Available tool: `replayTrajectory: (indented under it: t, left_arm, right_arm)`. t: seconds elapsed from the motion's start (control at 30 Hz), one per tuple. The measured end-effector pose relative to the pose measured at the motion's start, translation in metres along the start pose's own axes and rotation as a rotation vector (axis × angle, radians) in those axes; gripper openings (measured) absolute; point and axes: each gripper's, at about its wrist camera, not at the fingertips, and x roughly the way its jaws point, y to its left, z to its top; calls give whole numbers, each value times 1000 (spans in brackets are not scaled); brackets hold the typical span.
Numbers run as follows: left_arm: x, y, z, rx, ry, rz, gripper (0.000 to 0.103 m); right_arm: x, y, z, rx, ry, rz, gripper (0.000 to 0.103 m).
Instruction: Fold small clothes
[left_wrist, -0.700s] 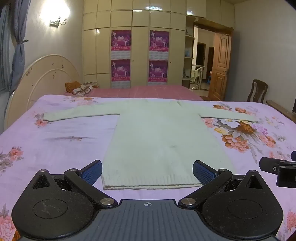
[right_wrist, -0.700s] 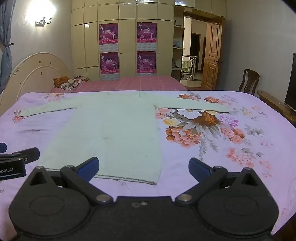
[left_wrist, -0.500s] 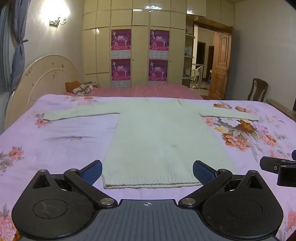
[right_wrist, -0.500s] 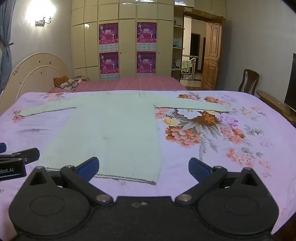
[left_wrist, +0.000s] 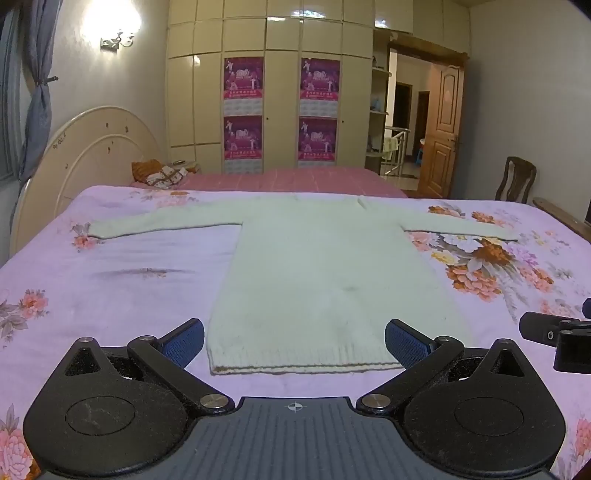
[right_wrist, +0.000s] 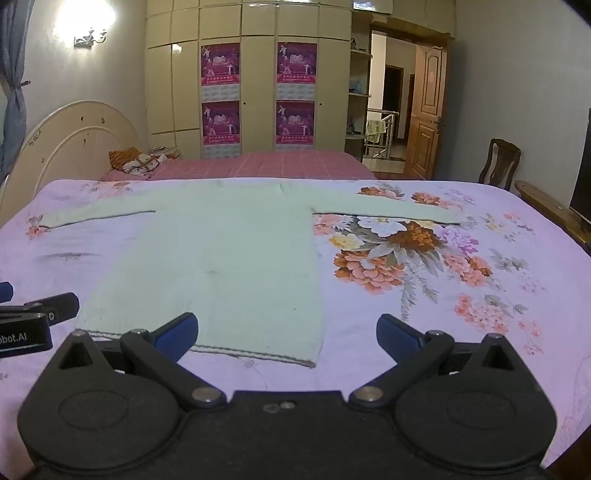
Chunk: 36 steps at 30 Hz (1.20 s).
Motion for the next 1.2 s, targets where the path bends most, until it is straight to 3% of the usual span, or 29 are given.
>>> replayTrajectory:
  t: [1.2]
  left_arm:
    - [2, -3, 0, 10, 13, 2, 103]
  right_arm:
    - [-2, -1, -2, -1, 3, -5, 102]
